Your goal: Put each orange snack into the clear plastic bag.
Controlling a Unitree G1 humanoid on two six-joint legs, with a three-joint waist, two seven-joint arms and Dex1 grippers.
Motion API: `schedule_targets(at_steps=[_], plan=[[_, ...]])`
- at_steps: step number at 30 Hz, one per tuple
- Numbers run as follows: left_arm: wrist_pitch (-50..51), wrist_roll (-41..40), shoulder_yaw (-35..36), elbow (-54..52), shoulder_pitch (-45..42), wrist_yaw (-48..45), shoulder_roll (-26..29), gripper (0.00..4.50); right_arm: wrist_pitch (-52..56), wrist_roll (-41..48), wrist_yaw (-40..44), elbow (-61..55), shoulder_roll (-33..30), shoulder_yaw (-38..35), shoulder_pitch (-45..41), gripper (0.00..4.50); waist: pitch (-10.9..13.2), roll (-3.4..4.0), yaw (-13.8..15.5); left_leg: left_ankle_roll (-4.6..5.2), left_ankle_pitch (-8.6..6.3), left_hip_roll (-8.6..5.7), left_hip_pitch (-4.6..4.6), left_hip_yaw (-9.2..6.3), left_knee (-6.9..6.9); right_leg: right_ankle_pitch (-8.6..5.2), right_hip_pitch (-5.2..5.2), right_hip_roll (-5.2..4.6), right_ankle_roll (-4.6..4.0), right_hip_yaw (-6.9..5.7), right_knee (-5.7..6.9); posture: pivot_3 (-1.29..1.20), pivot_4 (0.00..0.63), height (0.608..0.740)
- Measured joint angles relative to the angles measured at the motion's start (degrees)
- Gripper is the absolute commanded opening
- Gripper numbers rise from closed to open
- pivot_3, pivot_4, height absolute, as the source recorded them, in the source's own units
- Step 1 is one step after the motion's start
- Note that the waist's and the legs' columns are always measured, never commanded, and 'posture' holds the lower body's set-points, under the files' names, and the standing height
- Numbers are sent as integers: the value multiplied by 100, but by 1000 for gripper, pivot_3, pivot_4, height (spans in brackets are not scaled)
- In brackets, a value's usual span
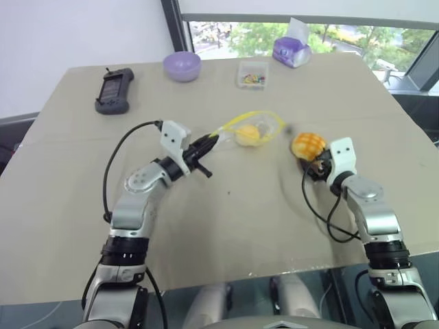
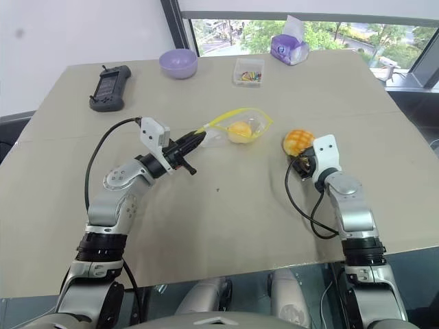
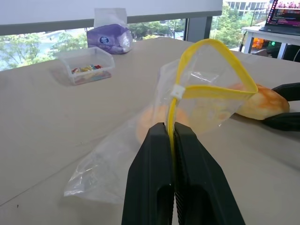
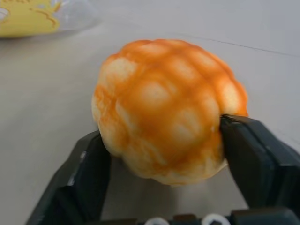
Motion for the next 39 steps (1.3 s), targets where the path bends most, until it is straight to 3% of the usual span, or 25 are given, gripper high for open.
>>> schedule_targets(at_steps=[4,13,19,26,39], plan=[[-1,53,-71,-42,51,22,-7,0,-77,41,149,-385,-269,4,274,1444,0,0,7,0,0,-1,-4,-2,-1,0,-1,-1,0,-1,-3,0,150,740],[-319,405,-303,-29,70,-41,-11,0,879,884,829,-2464,-815,-116,433,1444,0,0,14,0,0,2,-4,-6,-3,0,-1,0,0,-4,-4,0,150,740],[-729,730,-513,38,110,-119,3,0,1531,1328,1070,-3293,-873,364,255,1444,0,0,28,1,0,0,-4,-6,-2,0,0,-2,0,-5,-5,0,150,740],[-1168,832,-557,23,143,-284,-1,0,1612,1150,1048,-2799,-884,924,-91,1444,0,0,38,1,0,-1,-5,-5,-2,0,0,-3,0,-5,-6,0,150,740],[-2046,844,-767,-7,501,-1048,323,0,1486,642,1072,-1720,-1094,1285,-712,1444,0,0,26,1,-1,-1,-6,-7,-4,0,-1,-4,0,-7,-10,0,150,740]])
